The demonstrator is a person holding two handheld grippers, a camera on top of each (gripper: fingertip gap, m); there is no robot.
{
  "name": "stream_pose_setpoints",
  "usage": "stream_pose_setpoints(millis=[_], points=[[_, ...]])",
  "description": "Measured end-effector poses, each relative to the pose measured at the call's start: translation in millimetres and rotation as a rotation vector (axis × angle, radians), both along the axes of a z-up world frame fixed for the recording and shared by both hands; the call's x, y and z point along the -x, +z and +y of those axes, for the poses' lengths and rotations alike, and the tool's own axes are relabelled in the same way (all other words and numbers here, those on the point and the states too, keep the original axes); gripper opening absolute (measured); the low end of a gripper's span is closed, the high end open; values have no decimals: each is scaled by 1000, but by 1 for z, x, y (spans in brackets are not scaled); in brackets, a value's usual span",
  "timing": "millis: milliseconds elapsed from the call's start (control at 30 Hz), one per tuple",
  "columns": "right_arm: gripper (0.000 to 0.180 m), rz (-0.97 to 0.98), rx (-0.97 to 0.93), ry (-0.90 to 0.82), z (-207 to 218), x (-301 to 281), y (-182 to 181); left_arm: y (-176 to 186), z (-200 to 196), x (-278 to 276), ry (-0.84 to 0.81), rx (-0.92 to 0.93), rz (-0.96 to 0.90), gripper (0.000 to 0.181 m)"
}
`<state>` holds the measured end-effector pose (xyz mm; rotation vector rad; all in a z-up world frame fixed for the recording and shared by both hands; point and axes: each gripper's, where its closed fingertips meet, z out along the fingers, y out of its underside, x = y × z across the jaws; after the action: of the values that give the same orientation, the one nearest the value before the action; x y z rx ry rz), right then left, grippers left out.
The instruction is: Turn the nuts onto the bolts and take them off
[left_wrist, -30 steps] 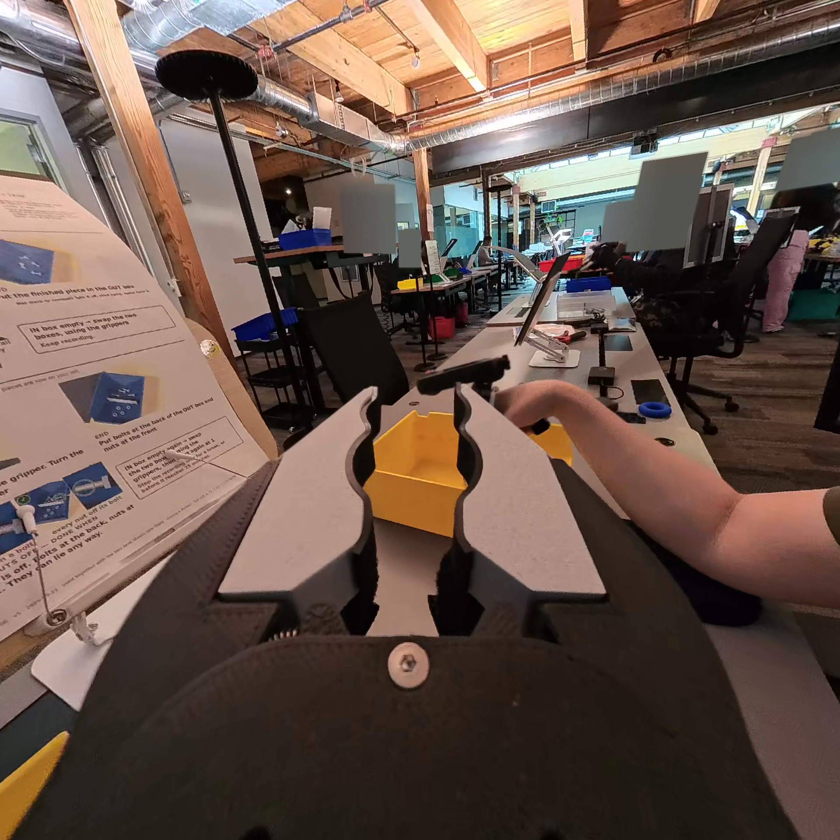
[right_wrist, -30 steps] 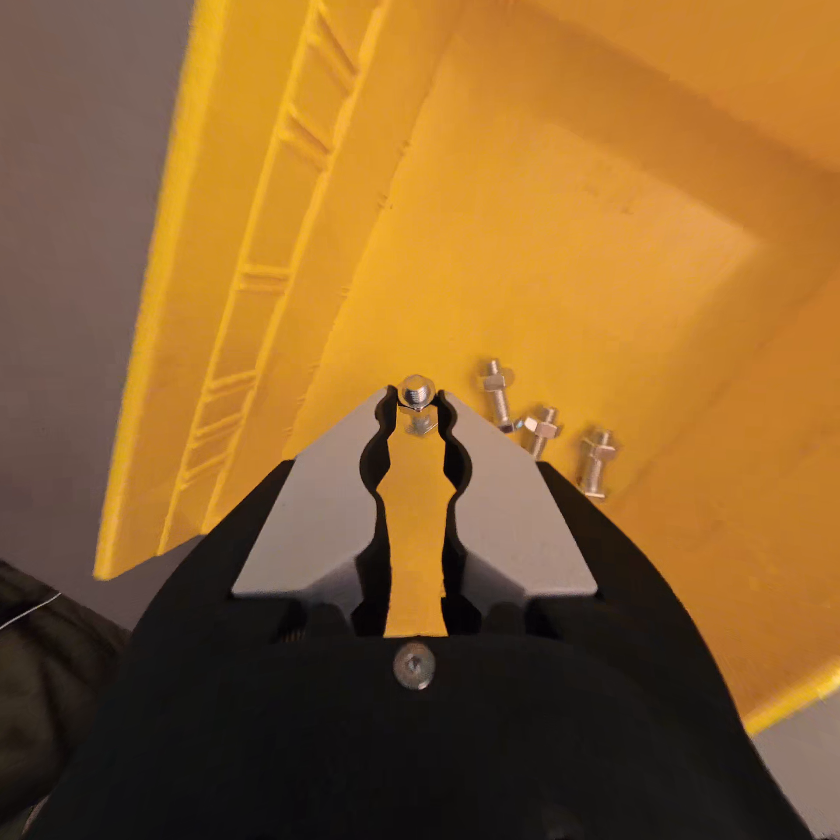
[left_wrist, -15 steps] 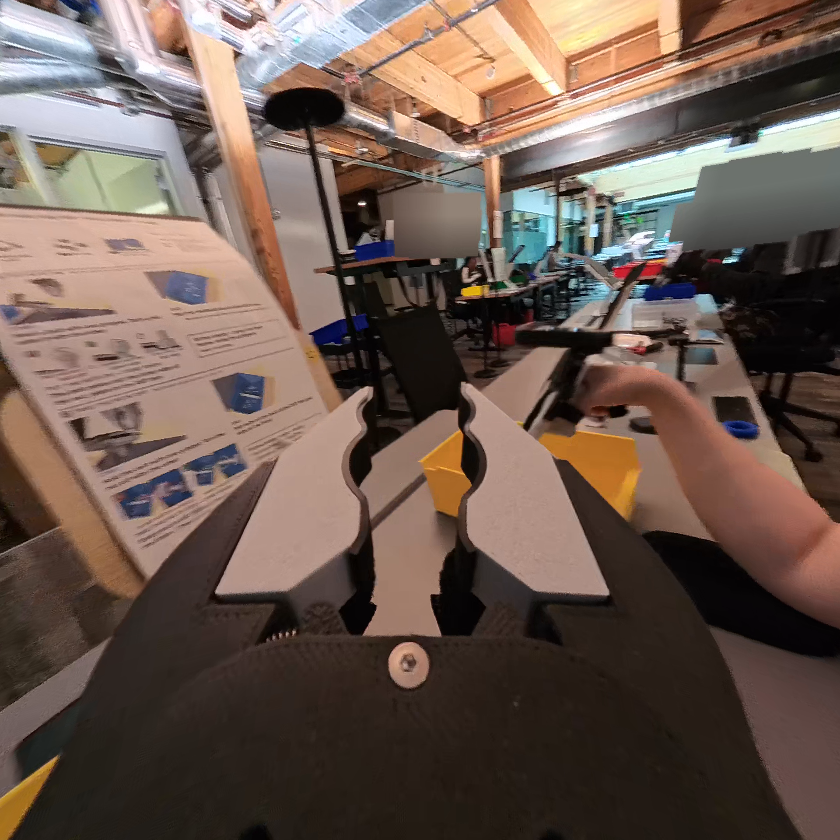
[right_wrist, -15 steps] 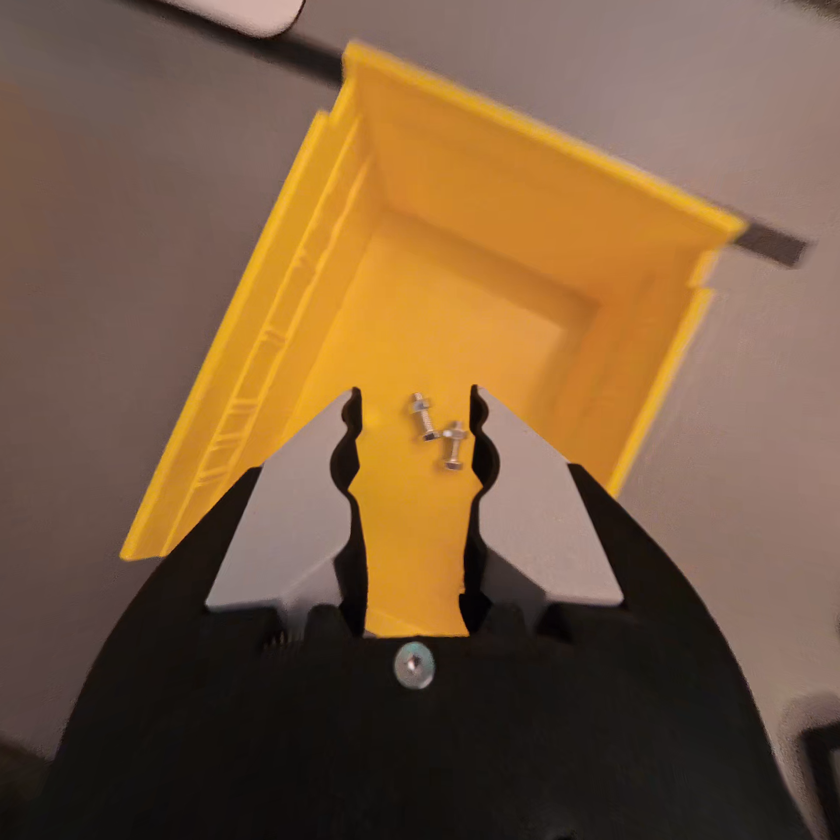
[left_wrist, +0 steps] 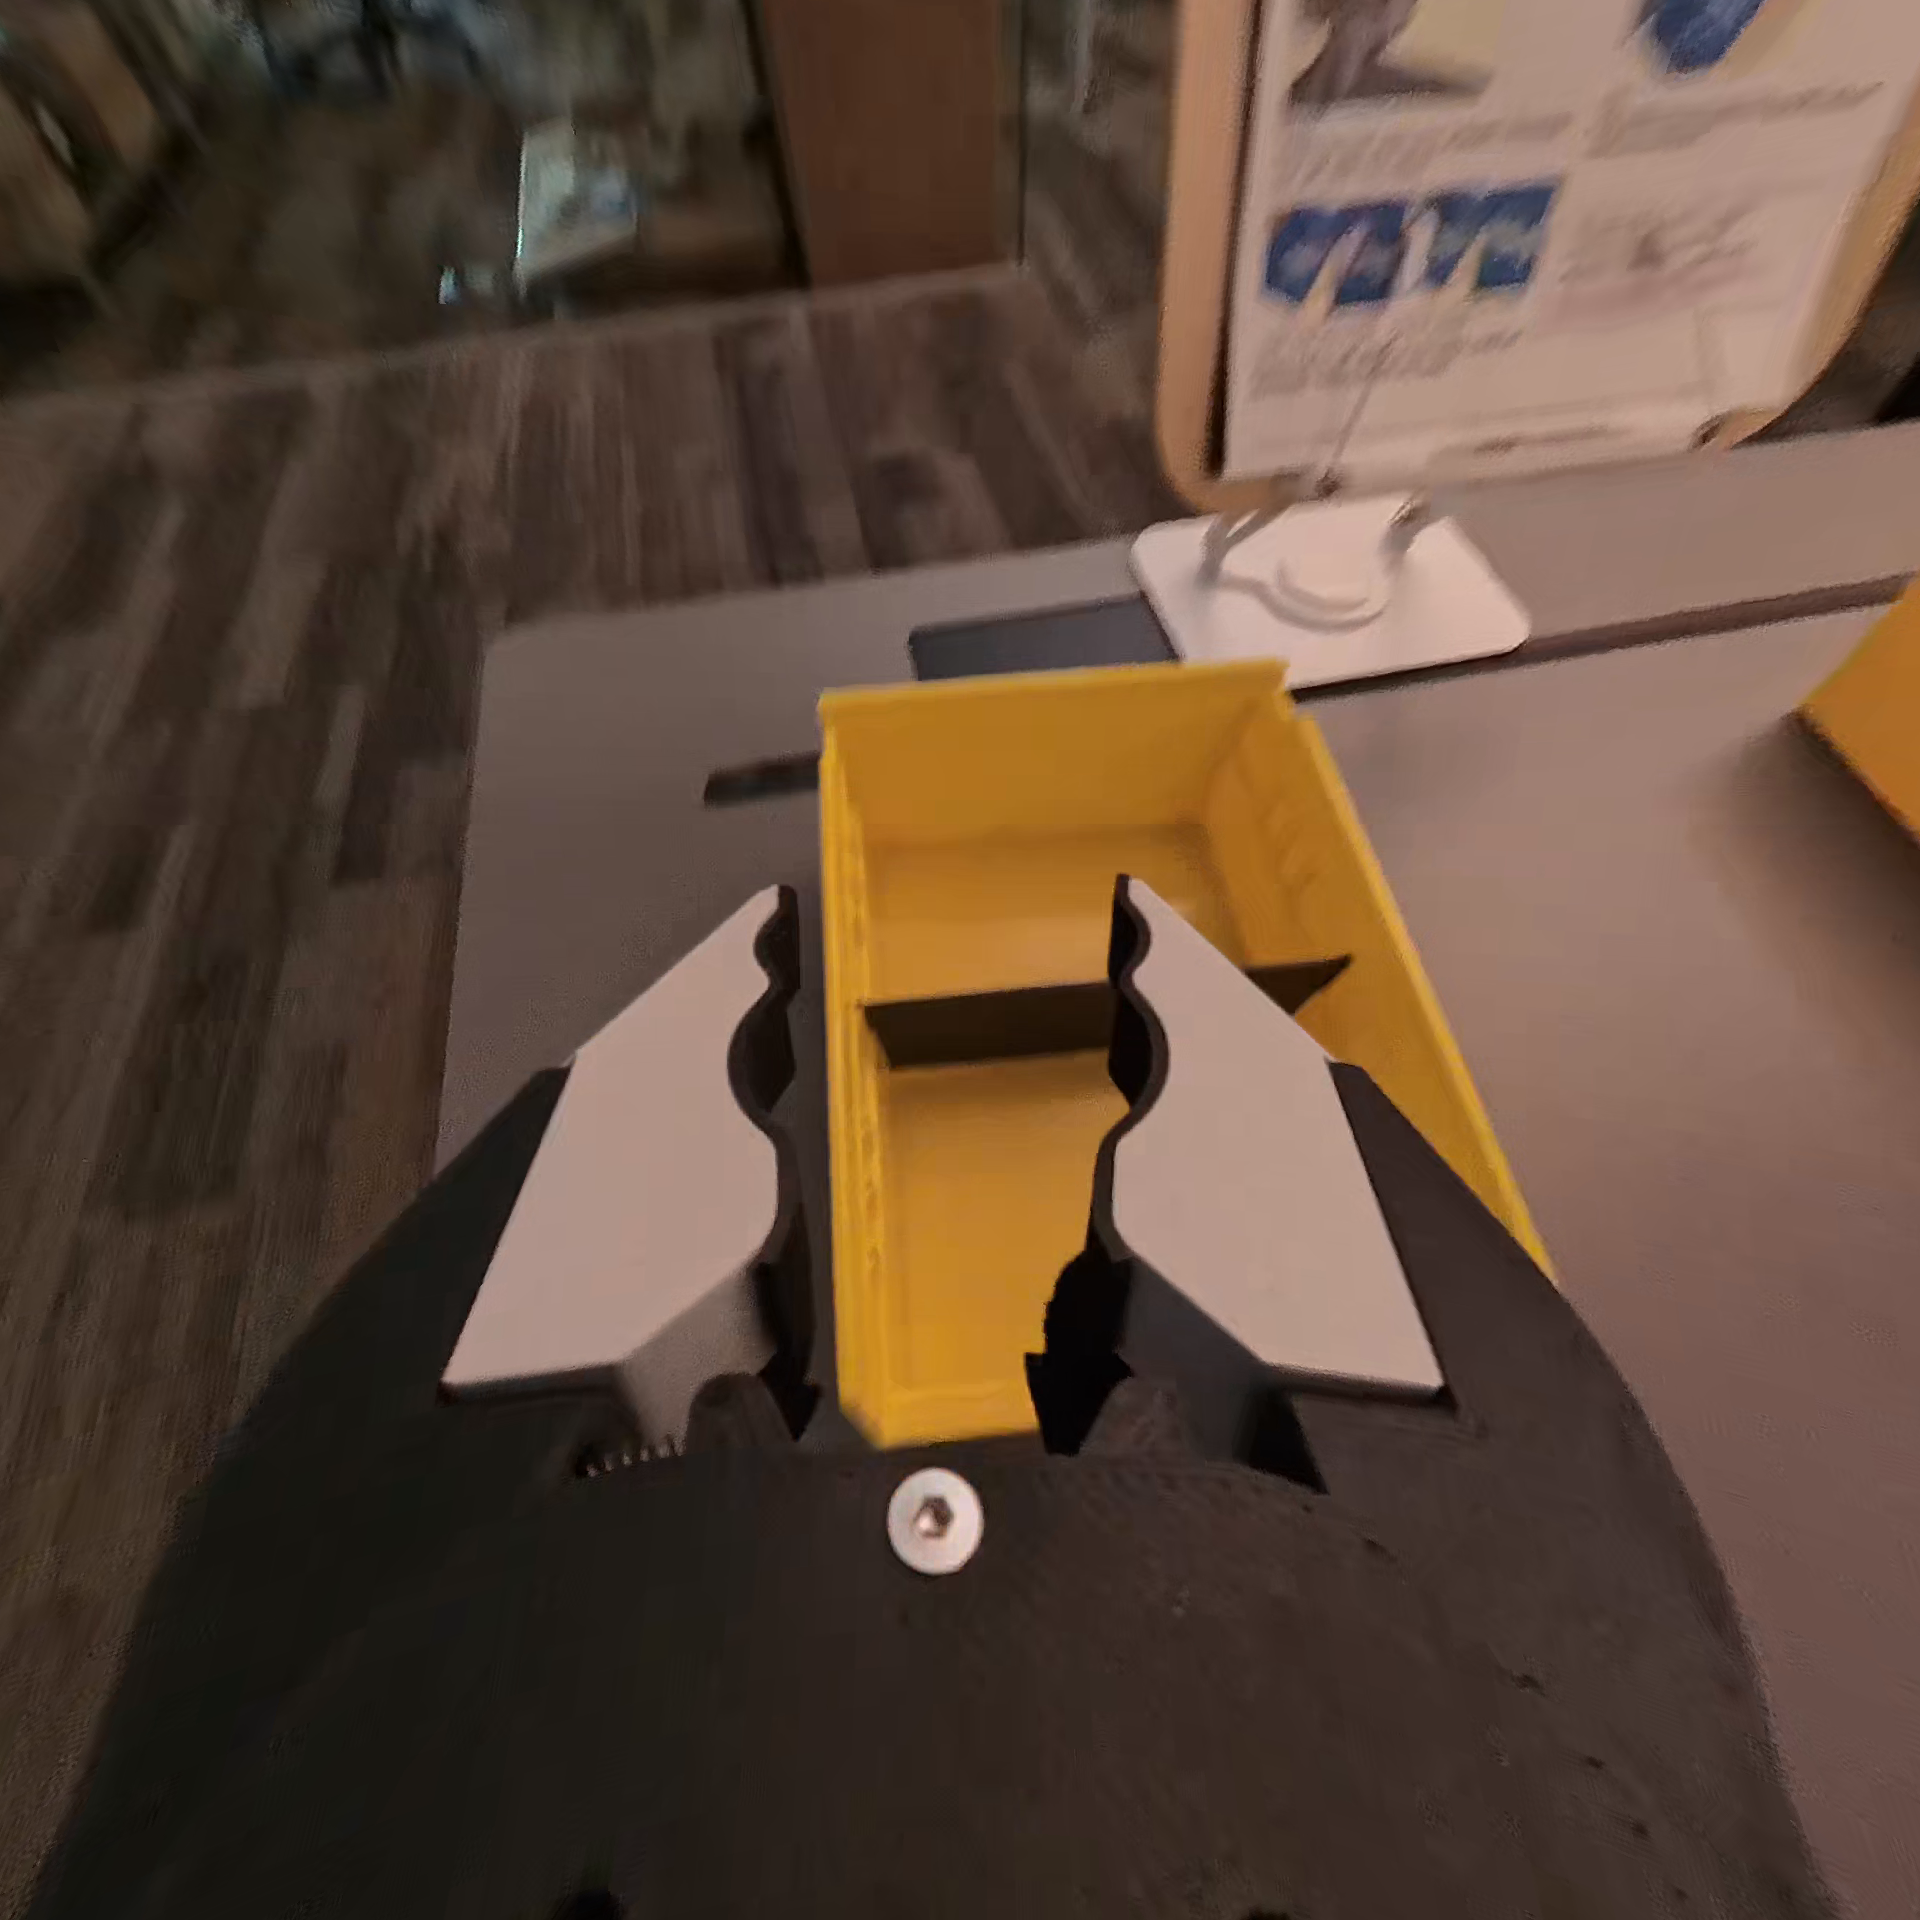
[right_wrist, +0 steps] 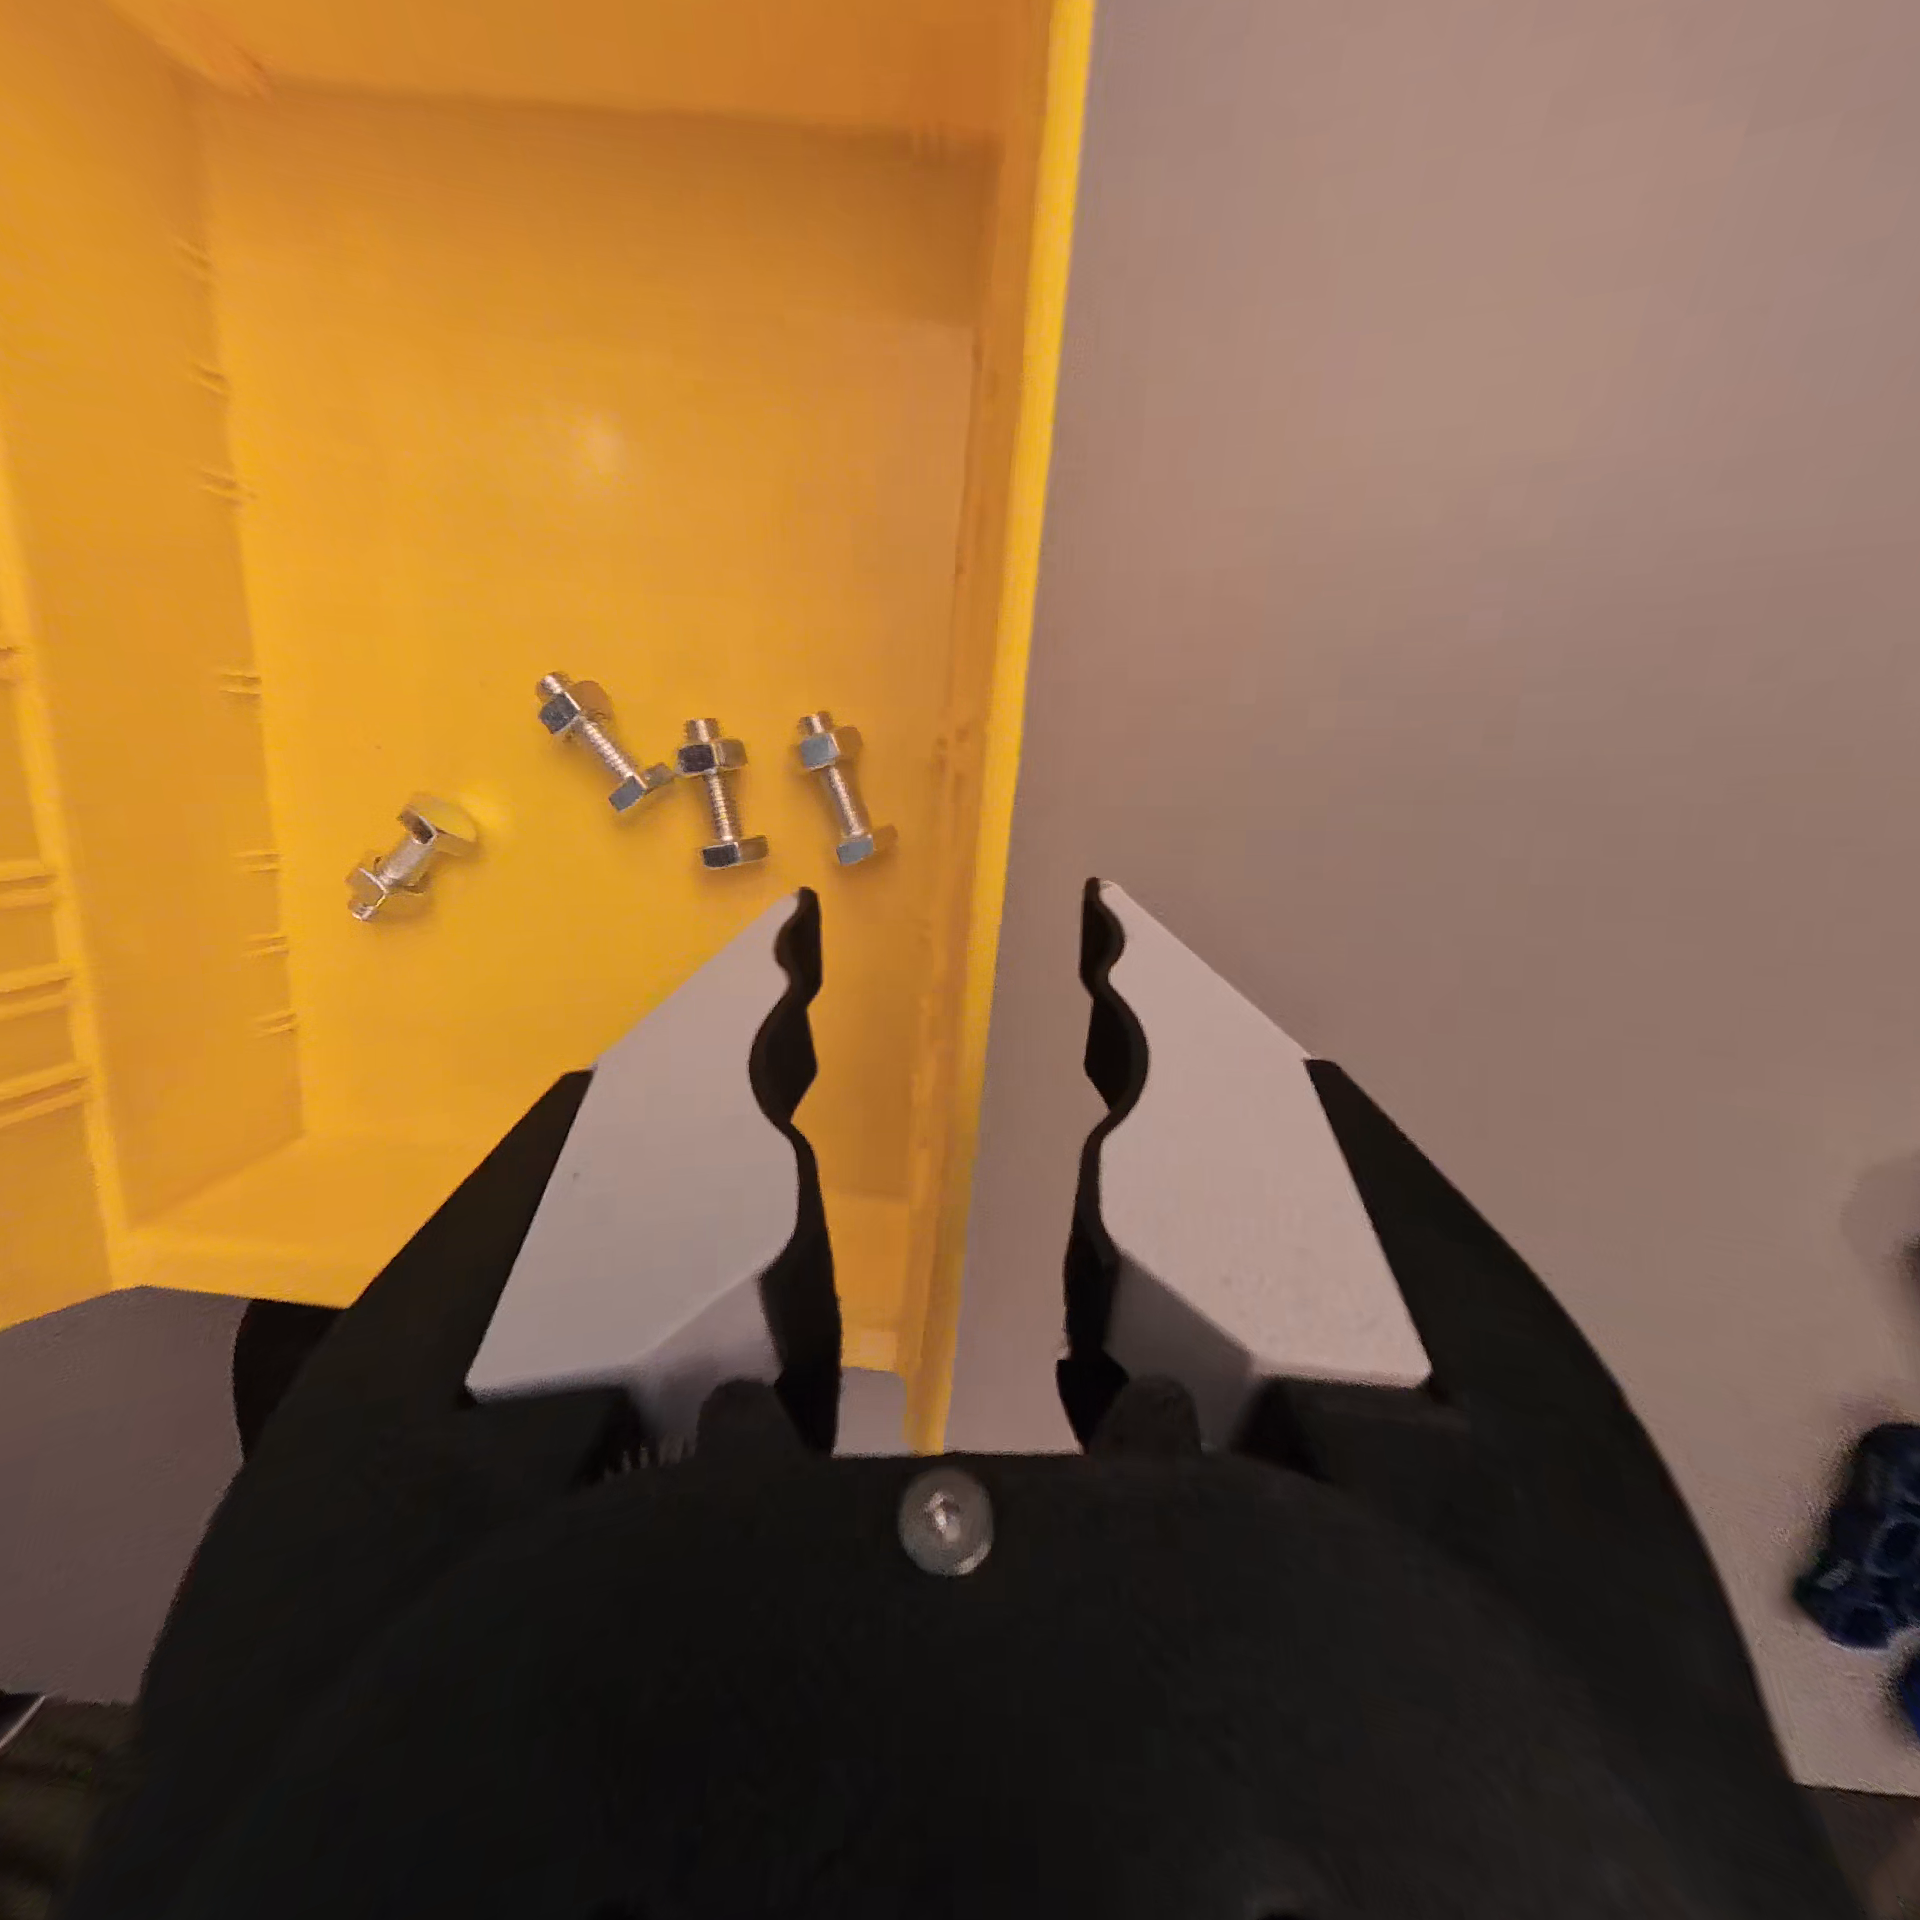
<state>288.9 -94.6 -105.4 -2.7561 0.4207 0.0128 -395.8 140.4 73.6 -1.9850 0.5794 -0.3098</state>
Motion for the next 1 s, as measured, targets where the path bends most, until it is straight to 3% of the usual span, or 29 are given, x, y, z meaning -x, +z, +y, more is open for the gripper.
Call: stream_pose_setpoints(millis=[167, 233, 367, 667, 800, 900, 1000], points=[[28, 124, 76, -5, -10, 9, -22, -66, 1, 18, 57, 312, 98, 60], [17, 180, 133, 25, -15, 18, -33, -90, 1, 24, 84, 427, 130, 50], [6, 144, 254, 75, -24, 19, -49, -121, 8, 36, 141, 566, 129, 45], [4, 162, 296, 146, -13, 43, -50, -167, 11, 48, 158, 746, 115, 43], [3, 167, 342, 170, -8, 58, -50, -183, 1, 39, 87, 850, 108, 22], [4, 187, 373, 200, -5, 73, -49, -191, -6, 39, 64, 879, 206, 7], [4, 199, 411, 227, -2, 89, -49, -192, -17, 29, 12, 912, 291, 5]])
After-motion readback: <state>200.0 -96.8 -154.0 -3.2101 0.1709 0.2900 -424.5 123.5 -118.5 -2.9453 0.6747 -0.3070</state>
